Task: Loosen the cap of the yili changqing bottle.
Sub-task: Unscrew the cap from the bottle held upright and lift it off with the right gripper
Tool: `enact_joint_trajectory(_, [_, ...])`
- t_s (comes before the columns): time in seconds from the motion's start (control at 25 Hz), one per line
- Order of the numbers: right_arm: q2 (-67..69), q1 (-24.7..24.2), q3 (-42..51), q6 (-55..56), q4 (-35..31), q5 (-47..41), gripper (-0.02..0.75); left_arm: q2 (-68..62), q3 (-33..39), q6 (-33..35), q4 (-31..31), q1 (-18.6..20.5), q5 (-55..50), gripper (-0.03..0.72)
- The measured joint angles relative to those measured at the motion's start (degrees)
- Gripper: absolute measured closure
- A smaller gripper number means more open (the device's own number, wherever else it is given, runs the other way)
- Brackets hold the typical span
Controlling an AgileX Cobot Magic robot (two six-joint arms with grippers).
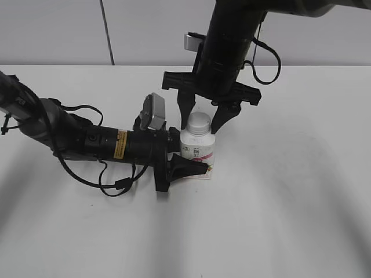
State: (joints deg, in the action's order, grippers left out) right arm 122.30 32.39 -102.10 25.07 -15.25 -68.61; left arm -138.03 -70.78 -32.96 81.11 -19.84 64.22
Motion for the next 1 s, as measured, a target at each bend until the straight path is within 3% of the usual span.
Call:
enact_joint_trajectory(0.4, [0.0,0.0,0.0,-4.84,0.22,-0.54,0.332,0.0,-0.05,0.13,0.04,-0.05,-0.11,0.3])
enact_joint_trajectory(0.84, [0.0,0.0,-0.05,-47.56,0.86,-1.05,0.332,0.0,-0.05,0.13,0.11,-0.05,-0.11,0.301])
enact_joint_trajectory(1.0, [0.0,0.0,-0.05,-57.29,1.09,-1.05,0.334,0.0,-0.05,0.13,0.22,-0.05,-0.11,0.301])
